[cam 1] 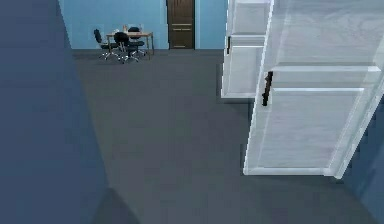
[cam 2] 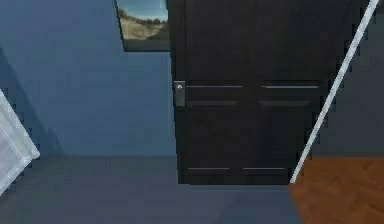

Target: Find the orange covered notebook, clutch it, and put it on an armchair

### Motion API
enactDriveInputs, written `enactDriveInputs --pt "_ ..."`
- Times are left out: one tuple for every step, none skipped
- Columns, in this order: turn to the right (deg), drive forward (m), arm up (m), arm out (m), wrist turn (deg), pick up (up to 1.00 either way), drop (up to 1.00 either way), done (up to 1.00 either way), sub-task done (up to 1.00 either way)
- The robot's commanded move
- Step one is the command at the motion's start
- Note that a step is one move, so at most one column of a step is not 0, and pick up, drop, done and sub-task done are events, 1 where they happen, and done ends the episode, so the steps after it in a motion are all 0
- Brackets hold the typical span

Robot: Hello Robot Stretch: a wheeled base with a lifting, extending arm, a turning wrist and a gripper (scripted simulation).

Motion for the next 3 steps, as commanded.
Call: enactDriveInputs --pt "0.0 0.25 0.0 0.0 0.0 0.0 0.0 0.0 0.0" --pt "-6.0 0.0 0.0 0.0 0.0 0.0 0.0 0.0 0.0" --pt "0.0 1.0 0.0 0.0 0.0 0.0 0.0 0.0 0.0"
